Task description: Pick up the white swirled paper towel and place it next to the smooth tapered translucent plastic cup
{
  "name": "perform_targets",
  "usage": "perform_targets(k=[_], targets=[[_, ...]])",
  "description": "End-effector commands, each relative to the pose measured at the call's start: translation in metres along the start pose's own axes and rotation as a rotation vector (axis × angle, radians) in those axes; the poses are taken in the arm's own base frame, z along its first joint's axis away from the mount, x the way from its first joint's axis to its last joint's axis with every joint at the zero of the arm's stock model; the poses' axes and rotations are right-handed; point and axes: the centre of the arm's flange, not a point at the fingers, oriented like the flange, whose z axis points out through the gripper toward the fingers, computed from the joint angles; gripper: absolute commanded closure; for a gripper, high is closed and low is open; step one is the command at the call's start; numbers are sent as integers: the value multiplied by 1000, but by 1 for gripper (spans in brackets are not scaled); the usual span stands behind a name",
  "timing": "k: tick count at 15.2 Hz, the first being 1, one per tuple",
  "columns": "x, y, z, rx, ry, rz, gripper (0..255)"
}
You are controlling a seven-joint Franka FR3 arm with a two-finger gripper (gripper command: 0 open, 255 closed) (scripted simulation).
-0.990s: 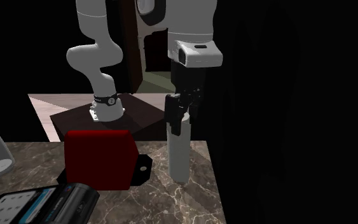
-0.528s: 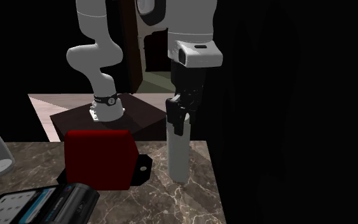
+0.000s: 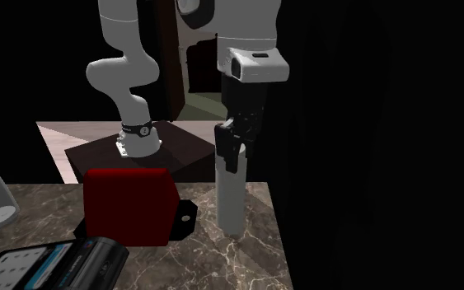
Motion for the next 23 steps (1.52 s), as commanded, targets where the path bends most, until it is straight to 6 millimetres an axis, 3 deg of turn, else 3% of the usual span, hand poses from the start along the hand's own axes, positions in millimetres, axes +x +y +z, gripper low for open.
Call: perform_targets(k=[1,23], targets=[[0,0,-9,0,0,0,255],[-3,1,-126,0,0,0,255]])
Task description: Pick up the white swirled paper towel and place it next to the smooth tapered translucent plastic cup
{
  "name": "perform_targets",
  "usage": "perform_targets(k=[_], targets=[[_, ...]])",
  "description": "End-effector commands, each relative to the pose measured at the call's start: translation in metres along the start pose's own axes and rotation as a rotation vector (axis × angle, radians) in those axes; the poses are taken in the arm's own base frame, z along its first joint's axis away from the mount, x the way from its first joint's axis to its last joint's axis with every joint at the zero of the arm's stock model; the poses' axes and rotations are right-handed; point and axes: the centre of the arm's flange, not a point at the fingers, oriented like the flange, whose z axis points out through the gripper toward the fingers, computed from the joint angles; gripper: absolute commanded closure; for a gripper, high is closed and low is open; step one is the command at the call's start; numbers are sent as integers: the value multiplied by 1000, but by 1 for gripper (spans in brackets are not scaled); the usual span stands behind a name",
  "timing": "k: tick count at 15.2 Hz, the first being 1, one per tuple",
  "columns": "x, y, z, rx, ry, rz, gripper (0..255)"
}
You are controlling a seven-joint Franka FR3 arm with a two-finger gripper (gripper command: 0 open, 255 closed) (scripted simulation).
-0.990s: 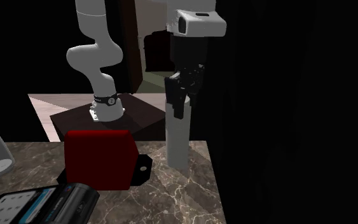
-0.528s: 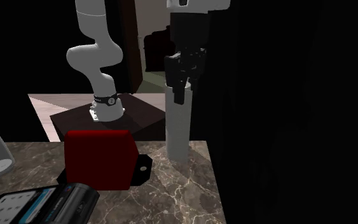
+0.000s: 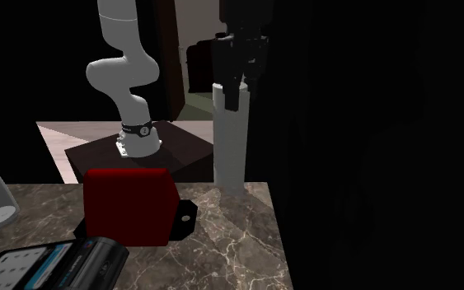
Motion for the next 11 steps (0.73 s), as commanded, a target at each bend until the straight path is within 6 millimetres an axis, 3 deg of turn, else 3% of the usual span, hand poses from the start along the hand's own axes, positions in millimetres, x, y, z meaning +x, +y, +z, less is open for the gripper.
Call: perform_targets(k=[1,11], targets=[[0,0,-10,0,0,0,255],[-2,1,-63,0,0,0,255]])
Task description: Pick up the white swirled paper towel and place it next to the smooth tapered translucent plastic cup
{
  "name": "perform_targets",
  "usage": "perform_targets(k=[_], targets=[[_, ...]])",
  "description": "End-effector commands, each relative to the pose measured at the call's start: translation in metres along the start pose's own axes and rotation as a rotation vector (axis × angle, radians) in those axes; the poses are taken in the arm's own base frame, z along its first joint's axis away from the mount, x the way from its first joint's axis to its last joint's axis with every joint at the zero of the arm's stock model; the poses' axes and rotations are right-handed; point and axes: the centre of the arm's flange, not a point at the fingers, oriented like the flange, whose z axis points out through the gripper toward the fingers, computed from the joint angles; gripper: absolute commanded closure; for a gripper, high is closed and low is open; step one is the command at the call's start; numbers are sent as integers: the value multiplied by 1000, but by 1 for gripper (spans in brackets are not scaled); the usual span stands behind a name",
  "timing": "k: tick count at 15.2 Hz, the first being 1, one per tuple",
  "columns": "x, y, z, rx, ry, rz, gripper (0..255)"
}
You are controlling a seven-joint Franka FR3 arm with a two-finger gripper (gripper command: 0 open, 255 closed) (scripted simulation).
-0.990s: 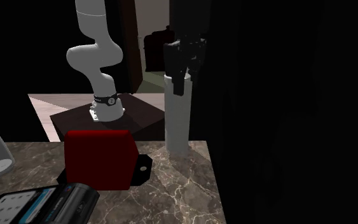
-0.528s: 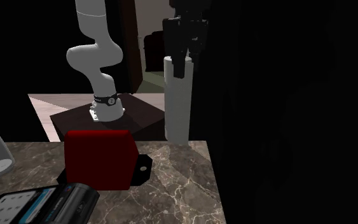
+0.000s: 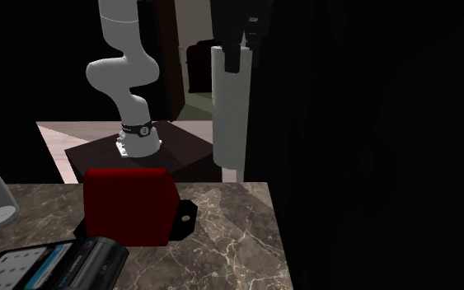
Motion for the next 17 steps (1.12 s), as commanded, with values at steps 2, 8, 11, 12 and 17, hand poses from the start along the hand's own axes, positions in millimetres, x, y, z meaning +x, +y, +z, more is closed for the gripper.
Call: perform_targets(k=[2,8,11,12,17], targets=[[-1,0,-16,0,-1,0,255],[-36,20,-30,0,-1,0,255],[-70,40,-32,0,-1,0,255],[-82,46,-33,0,-1,0,255],[-139,79,-38,0,-1,0,255]])
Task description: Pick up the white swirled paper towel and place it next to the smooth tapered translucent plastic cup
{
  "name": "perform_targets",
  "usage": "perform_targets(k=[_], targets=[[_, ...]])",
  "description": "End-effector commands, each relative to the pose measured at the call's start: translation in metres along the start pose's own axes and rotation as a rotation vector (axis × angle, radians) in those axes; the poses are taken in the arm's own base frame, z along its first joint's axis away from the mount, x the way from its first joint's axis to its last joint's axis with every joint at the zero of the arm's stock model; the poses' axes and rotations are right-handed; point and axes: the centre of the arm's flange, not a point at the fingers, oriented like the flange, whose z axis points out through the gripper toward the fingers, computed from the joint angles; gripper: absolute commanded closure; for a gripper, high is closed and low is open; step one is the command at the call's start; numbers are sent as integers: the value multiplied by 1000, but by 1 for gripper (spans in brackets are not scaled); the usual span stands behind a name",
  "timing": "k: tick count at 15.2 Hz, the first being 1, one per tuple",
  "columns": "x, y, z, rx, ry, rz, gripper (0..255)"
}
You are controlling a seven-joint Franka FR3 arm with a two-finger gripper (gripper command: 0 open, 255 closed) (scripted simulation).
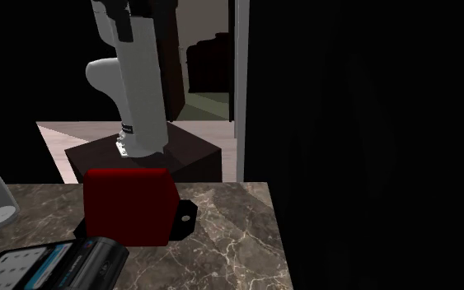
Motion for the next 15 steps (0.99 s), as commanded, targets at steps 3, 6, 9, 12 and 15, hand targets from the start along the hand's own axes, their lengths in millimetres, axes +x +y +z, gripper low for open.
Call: perform_targets(k=[3,6,9,12,15], targets=[[-46,25,-3,0,0,-1,255],[-81,44,-6,0,0,-1,255],[-115,64,-9,0,0,-1,255],[-149,83,-11,0,0,-1,255],[-184,103,-14,0,0,-1,255]])
